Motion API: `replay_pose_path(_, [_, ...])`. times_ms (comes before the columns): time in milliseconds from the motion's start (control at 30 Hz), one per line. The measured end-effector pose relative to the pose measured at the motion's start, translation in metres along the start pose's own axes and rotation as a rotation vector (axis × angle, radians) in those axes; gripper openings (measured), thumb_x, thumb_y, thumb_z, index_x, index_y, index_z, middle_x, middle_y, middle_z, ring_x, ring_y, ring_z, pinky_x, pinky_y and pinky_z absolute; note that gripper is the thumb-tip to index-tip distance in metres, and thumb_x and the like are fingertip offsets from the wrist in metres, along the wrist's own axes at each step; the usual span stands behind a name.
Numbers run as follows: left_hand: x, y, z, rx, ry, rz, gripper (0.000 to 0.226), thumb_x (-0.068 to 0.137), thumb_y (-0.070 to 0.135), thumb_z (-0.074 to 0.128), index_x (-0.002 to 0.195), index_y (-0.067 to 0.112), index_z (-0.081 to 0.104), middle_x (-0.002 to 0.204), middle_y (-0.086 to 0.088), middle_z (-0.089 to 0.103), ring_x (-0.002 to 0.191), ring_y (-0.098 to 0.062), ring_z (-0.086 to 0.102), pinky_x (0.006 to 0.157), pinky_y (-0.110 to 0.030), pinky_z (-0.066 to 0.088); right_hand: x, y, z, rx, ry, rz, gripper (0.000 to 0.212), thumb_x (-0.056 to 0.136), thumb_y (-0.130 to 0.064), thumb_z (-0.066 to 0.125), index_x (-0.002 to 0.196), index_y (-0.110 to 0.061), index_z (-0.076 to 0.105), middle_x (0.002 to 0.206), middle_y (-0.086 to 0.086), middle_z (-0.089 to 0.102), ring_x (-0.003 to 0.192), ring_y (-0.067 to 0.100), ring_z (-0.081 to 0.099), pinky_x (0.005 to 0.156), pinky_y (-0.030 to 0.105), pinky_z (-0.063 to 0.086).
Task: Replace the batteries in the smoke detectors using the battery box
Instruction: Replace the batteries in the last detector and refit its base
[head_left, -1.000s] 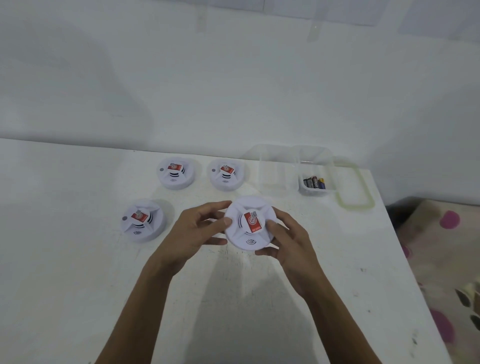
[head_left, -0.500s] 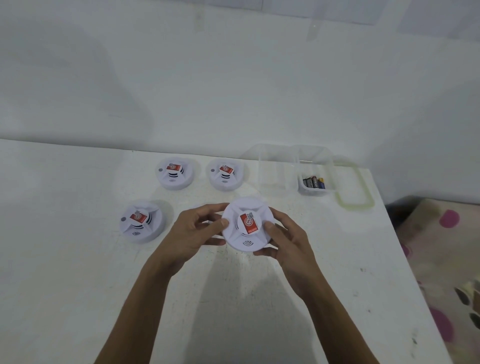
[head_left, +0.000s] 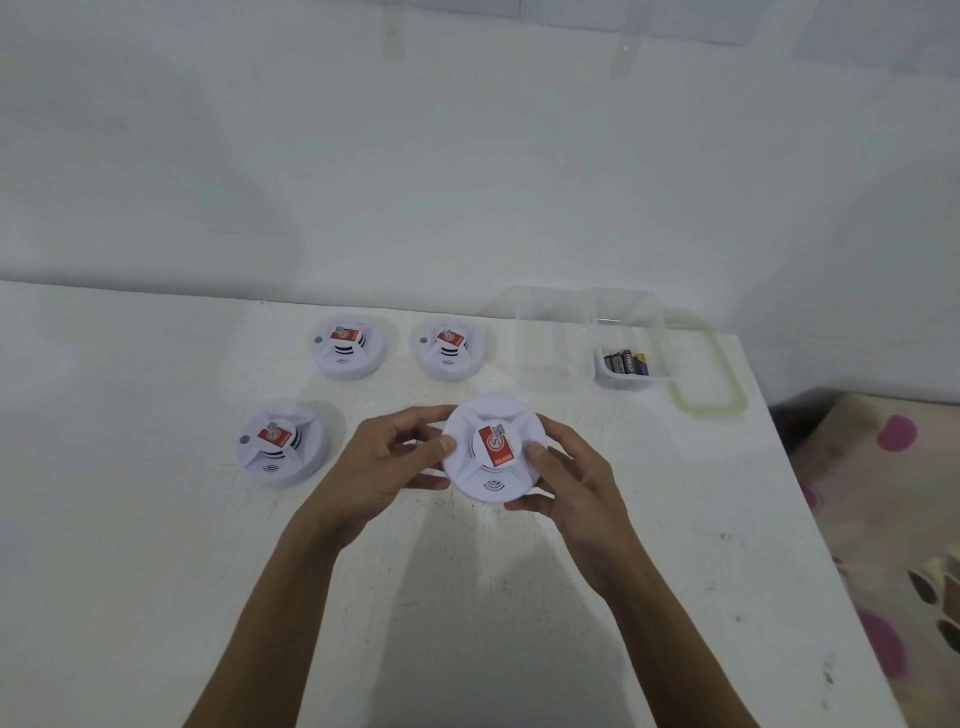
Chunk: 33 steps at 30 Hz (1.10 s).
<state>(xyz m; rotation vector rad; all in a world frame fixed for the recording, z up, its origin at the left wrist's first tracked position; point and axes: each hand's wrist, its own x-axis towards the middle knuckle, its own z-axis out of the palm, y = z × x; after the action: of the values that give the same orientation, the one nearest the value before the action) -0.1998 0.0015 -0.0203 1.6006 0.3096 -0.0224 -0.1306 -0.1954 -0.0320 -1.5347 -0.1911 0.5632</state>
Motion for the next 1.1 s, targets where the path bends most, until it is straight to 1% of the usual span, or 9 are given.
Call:
replay_pose_path(167, [0.0008,-0.0004,-0.0002,0.001,-0.009,-0.002,0.035,0.088,0.022,0.062,0.123,0.026,0.061,0.099,-0.006,0.071,0.093,-0.02,0.07,0.078,-0.037,0.059,0.0,0.0006,0.0001,-0.006,0.002,0.001,0.032,0.095,-0.023,0.055,0.126,-0.026,0.057,0.105,-0.015,0.071,0.098,0.011,0.068,0.07,0.029,0.058])
replay_pose_path(433, [0.0019,-0.0009,-0.0009,-0.019,-0.01,-0.008,0.035,0.087,0.023,0.062,0.122,0.027,0.062,0.099,-0.004,0.072,0.094,-0.02,0.069,0.076,-0.034,0.059,-0.0004,-0.0002,0.0002,-0.004,0.004,0.003,0.033,0.094,-0.024,0.055,0.128,-0.025,0.056,0.112,-0.005,0.07,0.1,0.016,0.069,0.073,0.033,0.059])
replay_pose_path(500, [0.0018,-0.0007,-0.0008,-0.039,-0.015,-0.011,0.037,0.087,0.025,0.062,0.124,0.026,0.061,0.101,-0.004,0.072,0.096,-0.02,0.069,0.077,-0.036,0.059,-0.0002,-0.0016,-0.0002,0.009,-0.004,0.002,0.032,0.095,-0.024,0.055,0.127,-0.025,0.057,0.111,-0.004,0.07,0.1,0.018,0.069,0.074,0.035,0.059])
replay_pose_path(600, [0.0001,-0.0016,-0.001,-0.081,-0.03,-0.009,0.039,0.085,0.028,0.062,0.124,0.027,0.061,0.108,-0.005,0.07,0.099,-0.021,0.067,0.076,-0.036,0.059,0.0003,-0.0029,-0.001,0.01,0.0,-0.002,0.031,0.095,-0.023,0.055,0.126,-0.025,0.057,0.108,-0.006,0.071,0.099,0.017,0.069,0.073,0.033,0.059])
replay_pose_path(767, [-0.0009,-0.0031,-0.0041,-0.096,-0.064,-0.006,0.041,0.084,0.03,0.067,0.124,0.023,0.061,0.117,-0.002,0.067,0.104,-0.022,0.065,0.078,-0.038,0.058,0.0006,-0.0027,-0.0017,-0.002,0.007,-0.002,0.033,0.094,-0.024,0.055,0.128,-0.024,0.056,0.111,-0.004,0.07,0.099,0.017,0.069,0.075,0.036,0.059])
replay_pose_path(933, [-0.0001,-0.004,-0.0052,-0.089,-0.067,-0.006,0.044,0.082,0.029,0.063,0.125,0.024,0.06,0.115,0.0,0.068,0.104,-0.021,0.065,0.077,-0.036,0.058,0.0005,-0.003,-0.0004,0.0,0.007,-0.002,0.031,0.094,-0.024,0.055,0.124,-0.027,0.057,0.109,-0.007,0.071,0.098,0.014,0.069,0.072,0.032,0.059])
replay_pose_path(1100, [0.0006,-0.0047,-0.0064,-0.073,-0.063,-0.009,0.043,0.083,0.028,0.063,0.125,0.025,0.06,0.114,0.003,0.068,0.104,-0.019,0.065,0.078,-0.035,0.058,0.0007,-0.0042,0.0006,0.007,0.003,-0.005,0.03,0.095,-0.023,0.055,0.125,-0.026,0.058,0.106,-0.009,0.071,0.097,0.015,0.069,0.071,0.032,0.059])
